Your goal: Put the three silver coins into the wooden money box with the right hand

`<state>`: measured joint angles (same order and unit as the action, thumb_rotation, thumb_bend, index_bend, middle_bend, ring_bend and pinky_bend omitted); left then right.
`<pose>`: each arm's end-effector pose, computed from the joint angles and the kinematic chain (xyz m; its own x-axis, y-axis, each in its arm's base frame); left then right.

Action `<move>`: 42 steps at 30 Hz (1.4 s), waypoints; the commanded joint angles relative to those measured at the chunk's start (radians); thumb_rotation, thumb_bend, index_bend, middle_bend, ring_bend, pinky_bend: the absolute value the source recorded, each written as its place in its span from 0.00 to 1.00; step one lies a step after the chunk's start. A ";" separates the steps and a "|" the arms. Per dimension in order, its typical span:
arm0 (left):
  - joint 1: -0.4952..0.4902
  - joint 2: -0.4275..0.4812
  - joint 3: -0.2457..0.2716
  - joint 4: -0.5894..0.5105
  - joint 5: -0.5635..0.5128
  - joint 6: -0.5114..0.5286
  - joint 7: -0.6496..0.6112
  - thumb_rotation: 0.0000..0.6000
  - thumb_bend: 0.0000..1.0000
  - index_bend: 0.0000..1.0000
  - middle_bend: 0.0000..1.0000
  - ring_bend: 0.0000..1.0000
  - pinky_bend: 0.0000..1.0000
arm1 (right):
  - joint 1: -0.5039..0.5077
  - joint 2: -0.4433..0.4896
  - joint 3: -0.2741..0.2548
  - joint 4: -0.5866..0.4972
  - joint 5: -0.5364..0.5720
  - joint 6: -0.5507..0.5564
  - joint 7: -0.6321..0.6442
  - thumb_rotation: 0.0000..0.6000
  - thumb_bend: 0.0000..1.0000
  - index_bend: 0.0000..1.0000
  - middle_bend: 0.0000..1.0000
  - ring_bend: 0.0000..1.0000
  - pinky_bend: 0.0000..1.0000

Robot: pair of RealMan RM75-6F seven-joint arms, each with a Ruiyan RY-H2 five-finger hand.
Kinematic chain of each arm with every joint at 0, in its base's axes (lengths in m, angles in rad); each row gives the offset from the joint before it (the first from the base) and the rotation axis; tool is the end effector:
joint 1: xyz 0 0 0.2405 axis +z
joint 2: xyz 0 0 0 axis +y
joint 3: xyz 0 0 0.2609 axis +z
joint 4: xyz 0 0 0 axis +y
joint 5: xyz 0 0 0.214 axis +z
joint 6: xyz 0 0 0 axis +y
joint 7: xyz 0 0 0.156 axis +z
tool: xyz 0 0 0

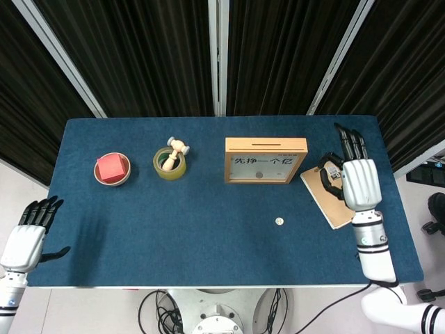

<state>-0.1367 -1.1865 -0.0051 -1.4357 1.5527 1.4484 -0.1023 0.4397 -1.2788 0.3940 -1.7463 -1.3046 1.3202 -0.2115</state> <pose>-0.3351 0.2035 0.1381 0.4116 0.0590 0.9094 0.9093 -0.0942 -0.4054 -0.1696 -0.3371 0.1416 0.1914 0.2009 0.9607 -0.9468 -0.2201 0.2347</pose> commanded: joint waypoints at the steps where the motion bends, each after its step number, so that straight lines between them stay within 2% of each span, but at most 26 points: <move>1: 0.001 0.002 0.002 -0.006 0.005 0.005 0.002 1.00 0.03 0.01 0.00 0.00 0.00 | 0.134 0.039 0.107 -0.052 0.257 -0.123 -0.185 1.00 0.45 0.72 0.03 0.00 0.00; 5: 0.004 0.005 0.005 -0.012 0.010 0.009 0.002 1.00 0.03 0.01 0.00 0.00 0.00 | 0.229 0.026 0.145 -0.060 0.433 -0.142 -0.338 1.00 0.45 0.73 0.04 0.00 0.00; 10: 0.006 0.014 0.006 -0.019 0.014 0.017 -0.006 1.00 0.03 0.01 0.00 0.00 0.00 | 0.338 0.013 0.179 -0.100 0.620 -0.093 -0.514 1.00 0.45 0.73 0.05 0.00 0.00; 16: 0.010 0.023 0.009 -0.022 0.019 0.021 -0.014 1.00 0.03 0.01 0.00 0.00 0.00 | 0.435 0.012 0.150 -0.135 0.730 -0.007 -0.707 1.00 0.45 0.74 0.05 0.00 0.00; 19: 0.010 0.023 0.011 -0.017 0.020 0.020 -0.021 1.00 0.03 0.01 0.00 0.00 0.00 | 0.466 0.011 0.144 -0.149 0.801 0.021 -0.761 1.00 0.45 0.74 0.05 0.00 0.00; 26: 0.009 0.023 0.011 -0.014 0.027 0.024 -0.029 1.00 0.03 0.01 0.00 0.00 0.00 | 0.533 -0.020 0.133 -0.141 0.936 0.062 -0.824 1.00 0.45 0.74 0.05 0.00 0.00; 42: 0.014 0.030 0.014 0.002 0.024 0.025 -0.049 1.00 0.03 0.01 0.00 0.00 0.00 | 0.652 -0.129 0.104 -0.019 1.010 0.108 -0.860 1.00 0.45 0.74 0.05 0.00 0.00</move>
<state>-0.1234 -1.1566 0.0086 -1.4341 1.5773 1.4733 -0.1503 1.0892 -1.4048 0.5009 -1.7686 -0.2968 1.4259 -1.0681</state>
